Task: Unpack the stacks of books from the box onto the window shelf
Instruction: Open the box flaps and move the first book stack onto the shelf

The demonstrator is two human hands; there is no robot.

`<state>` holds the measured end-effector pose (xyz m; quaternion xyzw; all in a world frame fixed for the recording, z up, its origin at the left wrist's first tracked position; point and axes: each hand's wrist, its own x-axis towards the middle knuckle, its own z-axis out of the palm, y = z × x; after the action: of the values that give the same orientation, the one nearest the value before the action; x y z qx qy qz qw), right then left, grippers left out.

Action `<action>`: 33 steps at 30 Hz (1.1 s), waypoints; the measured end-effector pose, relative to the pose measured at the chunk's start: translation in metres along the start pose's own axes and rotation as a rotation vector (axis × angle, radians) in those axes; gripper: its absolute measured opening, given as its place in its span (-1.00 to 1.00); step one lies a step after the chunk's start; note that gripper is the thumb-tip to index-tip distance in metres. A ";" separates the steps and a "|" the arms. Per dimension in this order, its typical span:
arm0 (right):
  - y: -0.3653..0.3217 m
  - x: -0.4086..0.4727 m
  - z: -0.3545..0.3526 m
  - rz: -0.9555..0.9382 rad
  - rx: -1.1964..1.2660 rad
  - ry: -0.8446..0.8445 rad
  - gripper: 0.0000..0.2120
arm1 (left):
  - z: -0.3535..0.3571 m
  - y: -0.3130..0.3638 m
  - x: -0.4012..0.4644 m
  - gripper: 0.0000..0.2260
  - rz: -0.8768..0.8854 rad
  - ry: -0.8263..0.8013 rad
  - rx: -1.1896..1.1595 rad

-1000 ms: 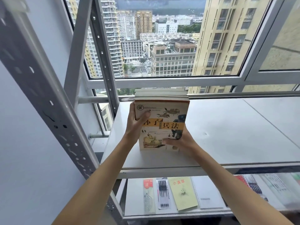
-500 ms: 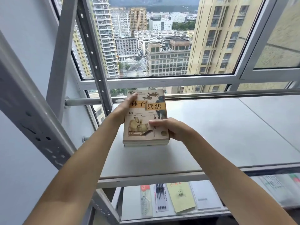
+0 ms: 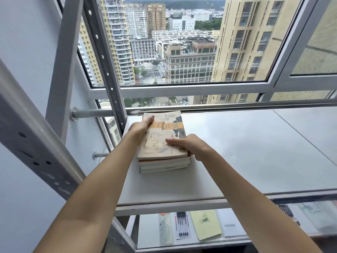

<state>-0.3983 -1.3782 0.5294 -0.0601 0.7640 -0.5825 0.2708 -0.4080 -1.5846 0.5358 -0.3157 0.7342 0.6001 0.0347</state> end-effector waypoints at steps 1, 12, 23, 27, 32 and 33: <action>-0.001 0.001 -0.001 -0.002 -0.017 0.015 -0.79 | 0.000 0.001 0.000 -0.44 0.030 0.106 0.069; -0.006 -0.003 -0.001 0.025 -0.171 0.074 -0.68 | 0.006 -0.003 -0.002 -0.49 0.075 0.167 0.118; -0.015 -0.060 -0.069 -0.096 -0.846 0.296 -0.25 | 0.040 0.051 -0.064 -0.47 0.811 0.290 0.968; 0.010 -0.100 -0.112 -0.091 -1.084 0.470 -0.34 | 0.100 0.055 -0.097 -0.53 1.021 0.134 1.068; 0.058 -0.161 -0.168 0.013 -1.181 0.591 -0.36 | 0.186 0.037 -0.142 -0.54 1.147 -0.043 1.104; 0.068 -0.174 -0.181 0.037 -1.176 0.612 -0.36 | 0.205 0.033 -0.153 -0.54 1.168 -0.069 1.118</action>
<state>-0.3234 -1.1308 0.5583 -0.0166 0.9980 -0.0543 -0.0265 -0.3699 -1.3329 0.5728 0.2015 0.9705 0.0749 -0.1089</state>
